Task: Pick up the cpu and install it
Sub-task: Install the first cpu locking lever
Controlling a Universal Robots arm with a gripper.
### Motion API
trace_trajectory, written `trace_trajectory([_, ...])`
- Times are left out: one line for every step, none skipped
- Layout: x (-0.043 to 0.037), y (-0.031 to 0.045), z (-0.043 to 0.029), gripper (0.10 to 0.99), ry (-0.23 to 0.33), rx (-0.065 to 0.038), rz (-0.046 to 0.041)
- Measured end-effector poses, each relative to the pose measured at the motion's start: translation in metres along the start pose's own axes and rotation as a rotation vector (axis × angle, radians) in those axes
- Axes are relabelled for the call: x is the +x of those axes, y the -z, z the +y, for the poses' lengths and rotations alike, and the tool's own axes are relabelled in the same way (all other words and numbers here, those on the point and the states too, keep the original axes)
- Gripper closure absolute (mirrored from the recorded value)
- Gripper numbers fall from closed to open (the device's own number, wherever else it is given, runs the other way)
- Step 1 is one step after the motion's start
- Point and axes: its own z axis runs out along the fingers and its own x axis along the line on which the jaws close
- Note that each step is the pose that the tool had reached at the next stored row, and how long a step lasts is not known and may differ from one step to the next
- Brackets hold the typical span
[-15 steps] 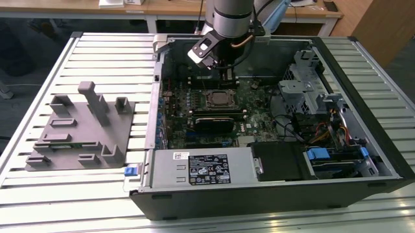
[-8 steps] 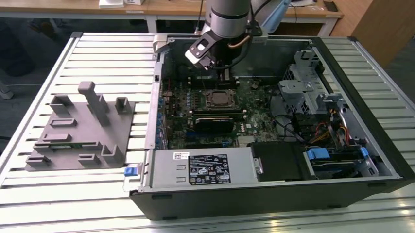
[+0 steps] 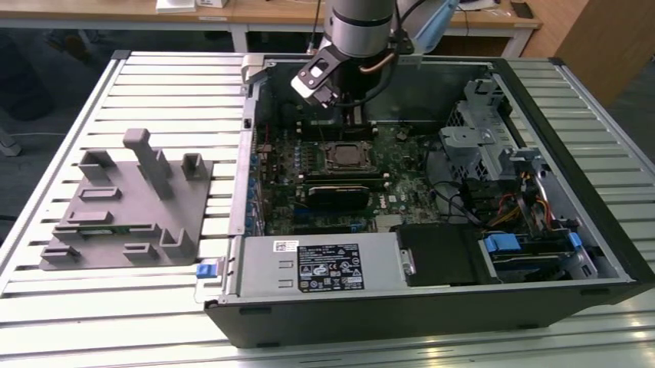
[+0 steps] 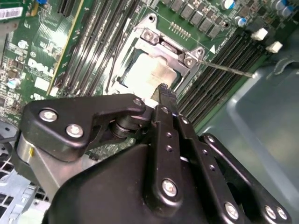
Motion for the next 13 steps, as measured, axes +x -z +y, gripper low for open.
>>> trace_trajectory([0.0001, 0.0021, 0.0, 0.98, 0.0, 0.0, 0.0])
trace_trajectory([0.0001, 0.0041, 0.0001, 0.98, 0.0, 0.0, 0.0001])
trace_trajectory([0.0002, 0.0062, 0.0001, 0.98, 0.0, 0.0, 0.0002])
trace_trajectory([0.0003, 0.0085, 0.0002, 0.98, 0.0, 0.0, 0.0])
trace_trajectory([0.0004, 0.0111, 0.0002, 0.98, 0.0, 0.0, 0.0001])
trace_trajectory([0.0005, 0.014, 0.0003, 0.98, 0.0, 0.0, 0.0002])
trace_trajectory([0.0006, 0.0171, 0.0004, 0.98, 0.0, 0.0, -0.0001])
trace_trajectory([0.0006, 0.0194, 0.0004, 0.98, 0.0, 0.0, 0.0])
trace_trajectory([0.0007, 0.0214, 0.0005, 0.98, 0.0, 0.0, 0.0001])
trace_trajectory([0.0008, 0.024, 0.0005, 0.98, 0.0, 0.0, 0.0])
trace_trajectory([0.0008, 0.0267, 0.0006, 0.98, 0.0, 0.0, -0.0001])
trace_trajectory([0.0009, 0.0296, 0.0006, 0.98, 0.0, 0.0, 0.0001])
trace_trajectory([0.0011, 0.0341, 0.0007, 0.98, 0.0, 0.0, 0.0])
